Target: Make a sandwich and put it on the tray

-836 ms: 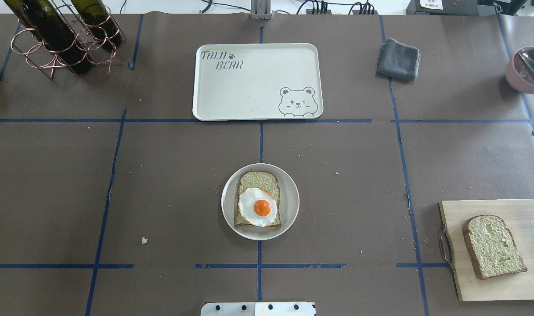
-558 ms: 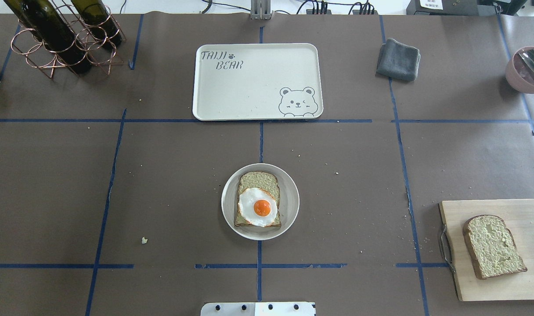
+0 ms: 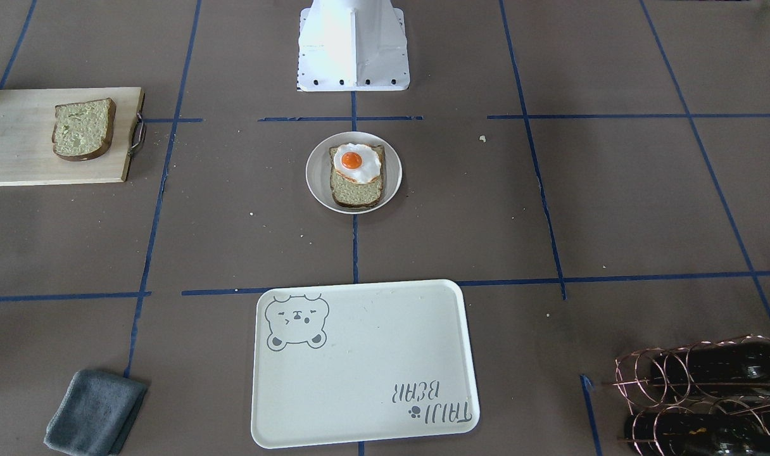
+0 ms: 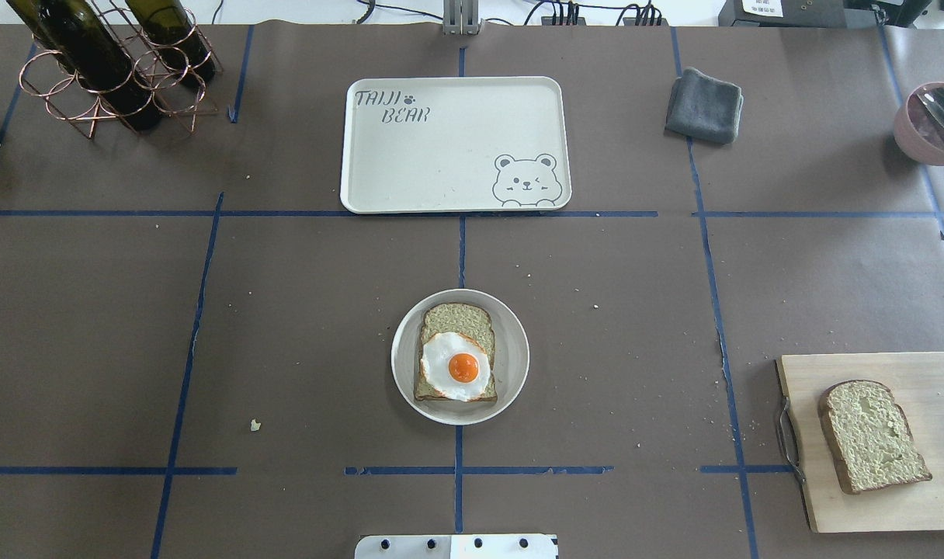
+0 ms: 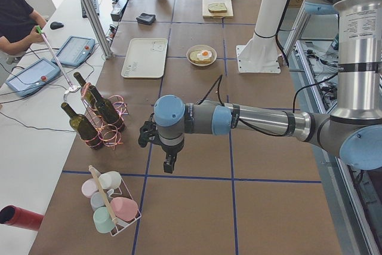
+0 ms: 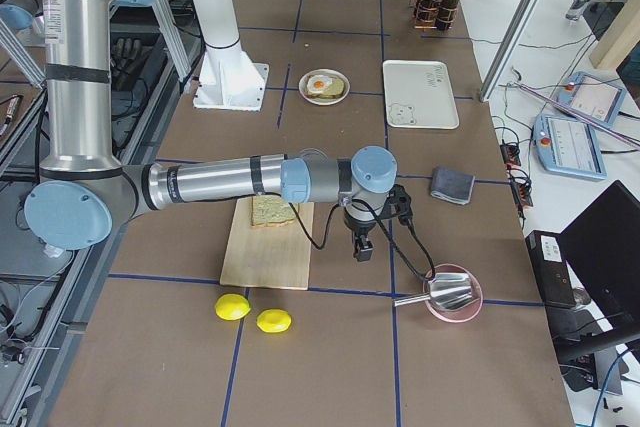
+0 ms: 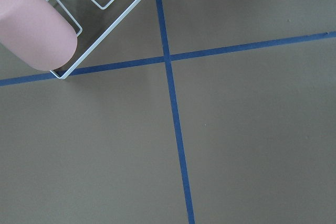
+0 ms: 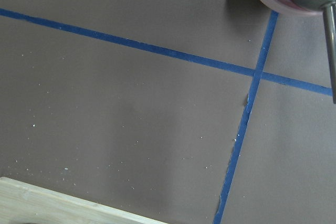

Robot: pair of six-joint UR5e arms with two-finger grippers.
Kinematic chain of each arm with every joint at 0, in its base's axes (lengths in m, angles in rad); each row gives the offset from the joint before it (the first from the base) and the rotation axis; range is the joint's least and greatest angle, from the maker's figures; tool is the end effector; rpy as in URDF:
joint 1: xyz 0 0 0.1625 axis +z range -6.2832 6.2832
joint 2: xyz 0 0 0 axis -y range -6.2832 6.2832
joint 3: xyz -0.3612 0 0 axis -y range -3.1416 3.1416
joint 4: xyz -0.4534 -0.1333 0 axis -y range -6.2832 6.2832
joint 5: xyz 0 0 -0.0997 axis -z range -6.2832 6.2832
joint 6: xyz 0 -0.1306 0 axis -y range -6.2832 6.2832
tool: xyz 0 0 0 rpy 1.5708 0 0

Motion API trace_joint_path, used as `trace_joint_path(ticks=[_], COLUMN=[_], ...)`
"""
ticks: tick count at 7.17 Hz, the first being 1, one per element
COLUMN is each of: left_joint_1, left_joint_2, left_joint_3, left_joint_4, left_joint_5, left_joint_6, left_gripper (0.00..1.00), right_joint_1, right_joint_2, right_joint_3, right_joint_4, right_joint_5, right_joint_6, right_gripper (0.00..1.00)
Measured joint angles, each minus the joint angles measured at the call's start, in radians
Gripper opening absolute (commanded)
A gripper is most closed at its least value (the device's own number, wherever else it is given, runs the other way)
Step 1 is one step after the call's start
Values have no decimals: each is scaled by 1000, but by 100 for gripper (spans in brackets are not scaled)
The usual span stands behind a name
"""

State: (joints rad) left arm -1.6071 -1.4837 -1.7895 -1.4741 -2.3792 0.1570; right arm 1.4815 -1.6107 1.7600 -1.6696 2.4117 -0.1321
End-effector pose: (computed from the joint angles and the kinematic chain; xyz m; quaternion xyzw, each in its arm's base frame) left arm -0.0577 -0.5191 0.5495 0.0539 0.3898 0.0623 0.9172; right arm -0.0121 -0.5390 0.5379 0.0318 -0.4075 -0.1111 0.9059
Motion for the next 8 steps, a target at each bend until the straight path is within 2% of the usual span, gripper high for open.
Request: trace_joint_path(ticks=[2,4,5,6,7,8], left_joint_1=[2,2,3,3,3,3], left_joint_2=[-2,-1,-1,-1,-1,-1], left_joint_3=[-5,-9,-10,-12,-13,-15], left_joint_4=[-3,-9,-12,-13,-14,-14], left_joint_5=[1,-3,-6,-7,-7,-8], left_joint_6=[4,7,8,8,9,9], left_gripper=[100,100,100,100,100,100], right_joint_1=[-50,-164,-232,-317,-426,-513], right_joint_2=[-16,-93,-163,-235,-299,-336], right_joint_3=[12,43,61,68,71,71], right_joint_4=[41,217,394,612,812,927], right_joint_5=[22,57,62,35,-31,-89], right_joint_6=[29,166,340,562,781,930], right_gripper=[100,100,100,95,95,92])
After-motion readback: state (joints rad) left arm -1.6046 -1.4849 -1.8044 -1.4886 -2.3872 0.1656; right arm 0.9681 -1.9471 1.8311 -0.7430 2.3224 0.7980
